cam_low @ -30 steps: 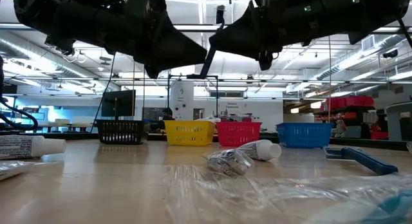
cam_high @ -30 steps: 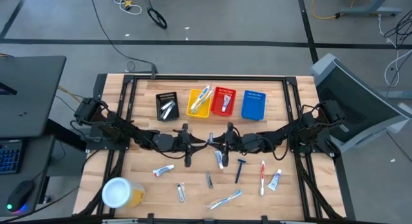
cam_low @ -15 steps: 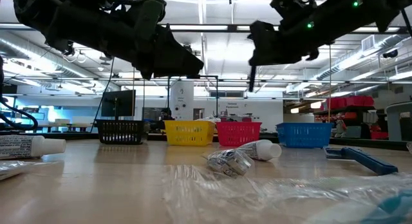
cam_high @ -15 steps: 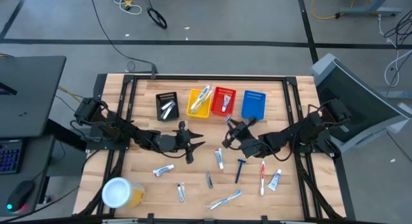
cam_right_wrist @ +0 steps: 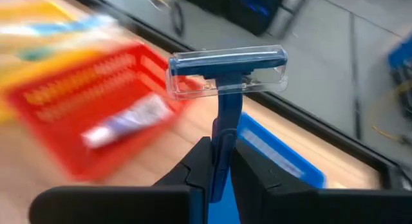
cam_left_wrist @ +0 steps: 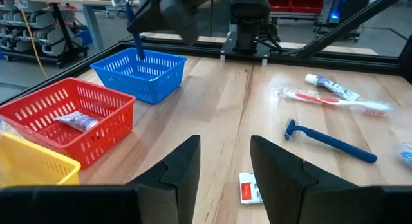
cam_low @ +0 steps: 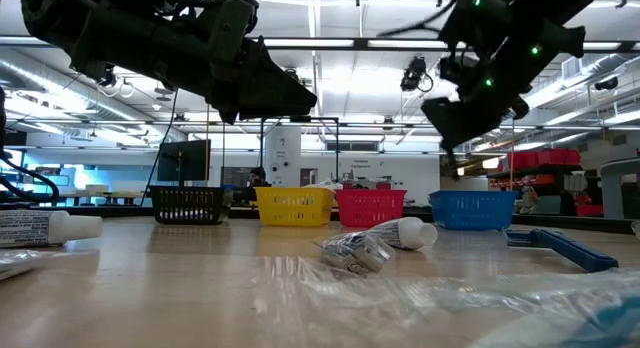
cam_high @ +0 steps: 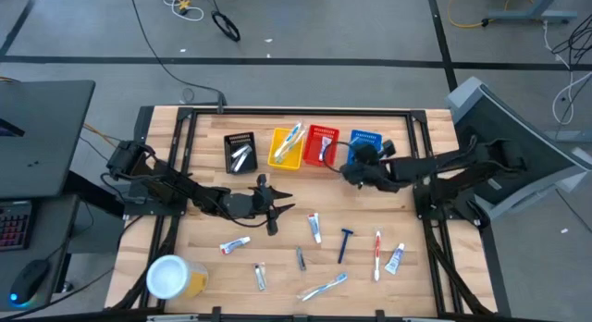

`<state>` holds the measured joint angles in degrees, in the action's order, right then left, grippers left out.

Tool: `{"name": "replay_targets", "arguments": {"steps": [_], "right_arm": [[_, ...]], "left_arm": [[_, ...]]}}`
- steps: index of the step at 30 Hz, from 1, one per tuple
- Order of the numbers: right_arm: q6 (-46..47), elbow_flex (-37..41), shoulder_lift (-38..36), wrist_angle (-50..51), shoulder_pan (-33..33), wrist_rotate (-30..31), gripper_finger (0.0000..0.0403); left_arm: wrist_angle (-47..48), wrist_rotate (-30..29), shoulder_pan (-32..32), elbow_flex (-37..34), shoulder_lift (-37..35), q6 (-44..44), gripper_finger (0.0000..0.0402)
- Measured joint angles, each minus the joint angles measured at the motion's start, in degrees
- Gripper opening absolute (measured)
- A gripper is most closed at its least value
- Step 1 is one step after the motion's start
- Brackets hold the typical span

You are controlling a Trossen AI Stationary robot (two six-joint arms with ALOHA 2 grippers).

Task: Pick & Place Travel size toiletries
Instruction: Put the blue razor into the blue bin, then put the silver nail cutter into the black bin

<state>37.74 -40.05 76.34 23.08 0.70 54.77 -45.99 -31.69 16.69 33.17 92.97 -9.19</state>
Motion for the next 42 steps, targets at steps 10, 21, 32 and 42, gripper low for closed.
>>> {"name": "replay_targets", "arguments": {"steps": [10, 21, 32, 42], "right_arm": [[0.86, 4.44, 0.04, 1.27, 7.39, -5.78, 0.0048], [-9.96, 10.21, 0.04, -11.79, 16.15, -19.42, 0.0058], [-13.29, 9.75, 0.04, -14.25, 24.82, -30.79, 0.0104], [-14.28, 9.75, -0.57, -16.4, 26.66, -36.95, 0.0105]], "left_arm": [[0.0, 0.01, 0.0, 0.0, 0.0, 0.0, 0.0145], [0.0, 0.02, 0.0, 0.0, 0.0, -0.02, 0.0145], [0.0, -0.08, 0.0, -0.02, 0.0, -0.02, 0.0146], [0.17, 0.23, -1.07, -0.06, 0.0, -0.02, 0.0147]]}}
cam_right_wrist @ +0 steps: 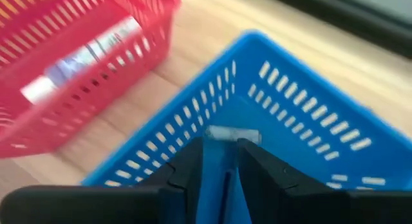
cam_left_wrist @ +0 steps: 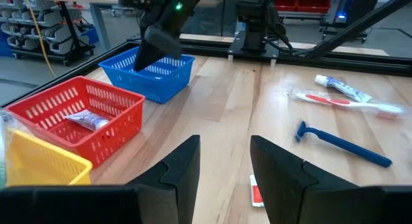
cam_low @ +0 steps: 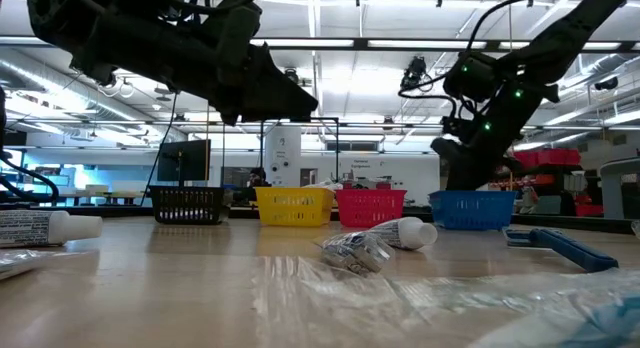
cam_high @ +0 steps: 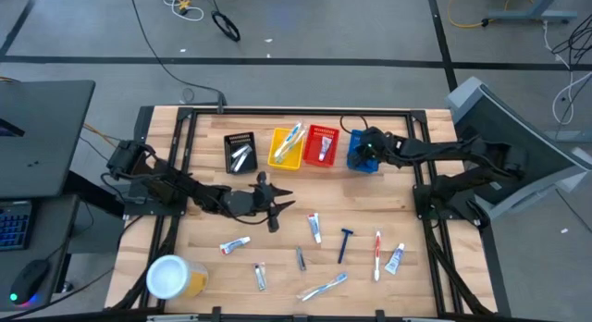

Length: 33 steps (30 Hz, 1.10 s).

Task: Pick & Place Travel size toiletries
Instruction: Put the silver nail cutter into the black bin

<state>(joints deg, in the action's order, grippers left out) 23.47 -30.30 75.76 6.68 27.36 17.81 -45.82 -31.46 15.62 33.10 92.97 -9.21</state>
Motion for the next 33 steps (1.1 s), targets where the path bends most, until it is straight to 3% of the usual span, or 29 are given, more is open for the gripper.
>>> {"name": "replay_targets", "arguments": {"steps": [8, 15, 19, 25, 33], "right_arm": [[-2.18, -0.04, -6.89, -9.81, -3.24, -2.38, 0.0105], [-9.7, -0.09, -9.44, -22.43, -7.14, -20.8, 0.0105], [-13.76, -0.11, -9.41, -24.05, -9.83, -27.51, 0.0105], [-16.9, -0.11, -9.05, -23.23, -12.49, -28.45, 0.0105], [-16.39, -0.11, -6.91, -23.19, -15.63, -28.45, 0.0105]], "left_arm": [[0.04, -0.16, 0.04, 0.0, 0.0, 0.02, 0.0144], [-1.23, -1.59, -0.17, 0.0, 0.0, 1.44, 0.0146], [-1.48, -6.49, -1.3, 0.0, -0.09, 10.11, 0.0143], [-1.12, -18.1, -1.85, 0.0, -0.09, 13.4, 0.0144], [-1.7, -21.96, -2.04, 0.0, -0.09, 20.58, 0.0136]]}}
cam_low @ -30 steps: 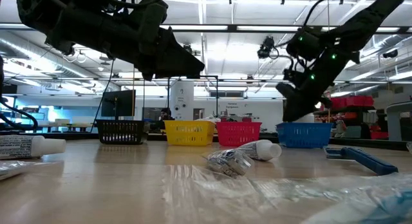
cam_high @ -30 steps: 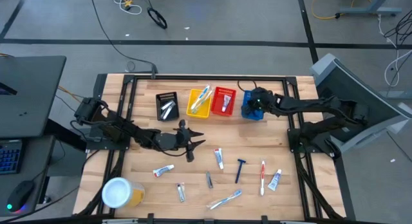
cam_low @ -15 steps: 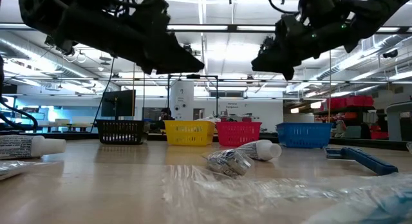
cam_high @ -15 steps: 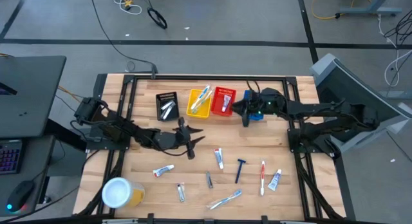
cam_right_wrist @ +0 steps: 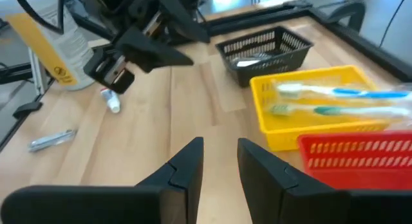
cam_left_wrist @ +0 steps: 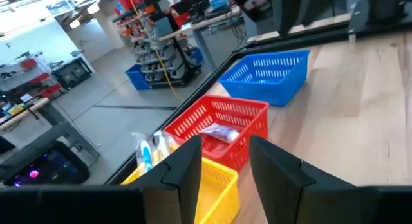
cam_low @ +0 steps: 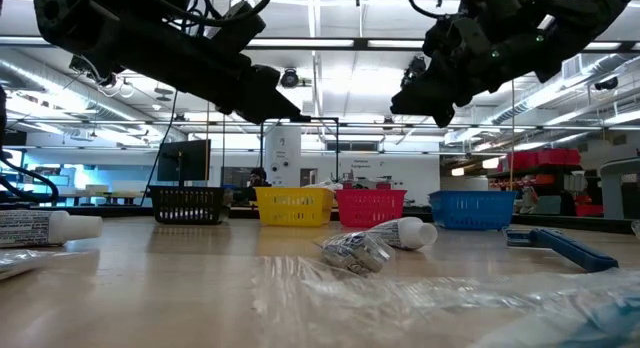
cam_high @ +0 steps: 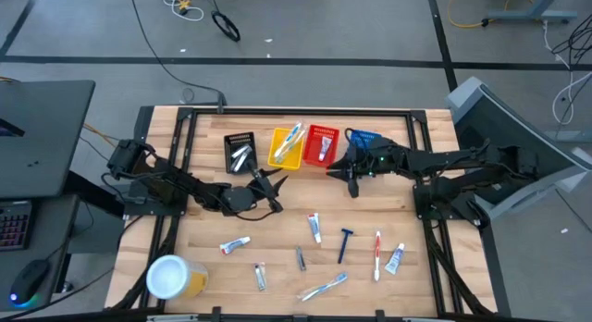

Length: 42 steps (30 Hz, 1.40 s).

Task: Pick & Place Travel size toiletries
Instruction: Put the silver nail cutter into the black bin

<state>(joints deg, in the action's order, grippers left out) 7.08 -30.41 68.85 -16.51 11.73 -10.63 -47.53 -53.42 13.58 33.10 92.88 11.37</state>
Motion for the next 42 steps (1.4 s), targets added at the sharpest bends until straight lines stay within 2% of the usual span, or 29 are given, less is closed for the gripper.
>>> {"name": "replay_targets", "arguments": {"steps": [4, 7, 15, 21, 26, 30, 34, 37, 42], "right_arm": [[1.0, 0.0, 1.25, -0.82, -2.16, 0.02, 0.0105], [1.02, 0.0, 2.27, -2.68, -3.51, 0.01, 0.0105], [-0.31, 0.0, 4.95, -9.76, -4.47, 0.21, 0.0105], [-0.36, 0.02, 5.49, -11.13, -4.44, 5.01, 0.0105], [2.54, 0.02, 5.49, -10.47, -4.47, 5.64, 0.0105], [4.58, 0.02, 5.49, -10.32, -4.94, 5.64, 0.0105], [7.98, 0.02, 5.49, -10.56, -6.91, 5.62, 0.0105], [8.58, 0.02, 5.47, -10.6, -9.06, 5.62, 0.0105], [8.98, 0.02, 5.47, -10.75, -13.54, 5.62, 0.0105]], "left_arm": [[0.04, 0.53, -0.4, 0.0, 0.02, -4.63, 0.0126], [1.36, 5.0, -0.94, 0.0, 0.02, -7.59, 0.012], [6.2, 31.49, -3.43, 0.0, -0.03, -11.58, 0.0116], [8.23, 50.68, -5.64, 4.3, -0.42, -9.26, 0.0116], [21.55, 60.98, -5.54, 9.86, -0.42, -6.35, 0.0116], [33.47, 62.76, -3.54, 13.06, -0.42, -6.44, 0.0116], [38.89, 62.66, 0.98, 13.66, -0.42, -12.97, 0.0116], [41.64, 59.58, 5.84, 13.66, -0.42, -15.56, 0.0121], [41.49, 53.29, 12.95, 13.66, -0.42, -20.12, 0.015]]}}
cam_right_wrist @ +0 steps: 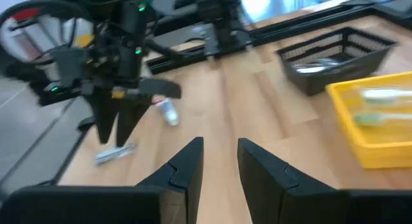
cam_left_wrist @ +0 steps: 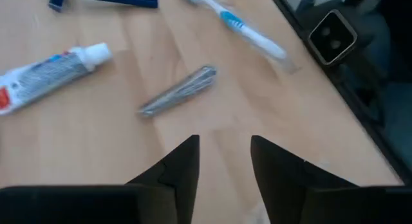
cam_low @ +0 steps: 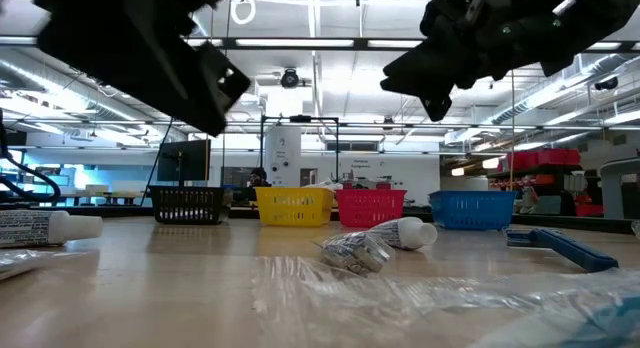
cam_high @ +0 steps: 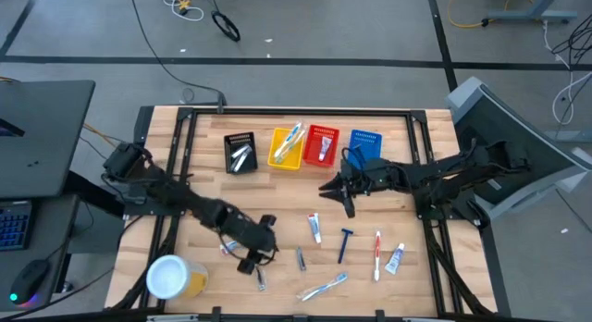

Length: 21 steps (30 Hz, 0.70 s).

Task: Pick & Place Travel size toiletries
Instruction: Put the silver nail cutter into the black bin

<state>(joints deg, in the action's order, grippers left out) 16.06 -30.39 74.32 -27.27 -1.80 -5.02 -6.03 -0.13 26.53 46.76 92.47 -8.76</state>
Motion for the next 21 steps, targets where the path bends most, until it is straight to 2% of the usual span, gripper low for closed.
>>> {"name": "replay_targets", "arguments": {"steps": [7, 14, 21], "right_arm": [[0.02, 0.03, -0.02, -1.04, -6.29, 2.66, 0.0105], [0.01, 0.04, -0.02, -1.29, -11.32, 7.37, 0.0105], [-2.2, 0.04, -0.04, -1.27, -13.45, 8.48, 0.0105]], "left_arm": [[-0.81, -0.27, 7.5, 0.02, 1.89, -4.35, 0.0166], [-1.16, -0.77, 10.88, 0.0, 9.06, -4.02, 0.0163], [-2.5, -4.14, 11.32, 0.22, 12.24, 4.59, 0.015]]}}
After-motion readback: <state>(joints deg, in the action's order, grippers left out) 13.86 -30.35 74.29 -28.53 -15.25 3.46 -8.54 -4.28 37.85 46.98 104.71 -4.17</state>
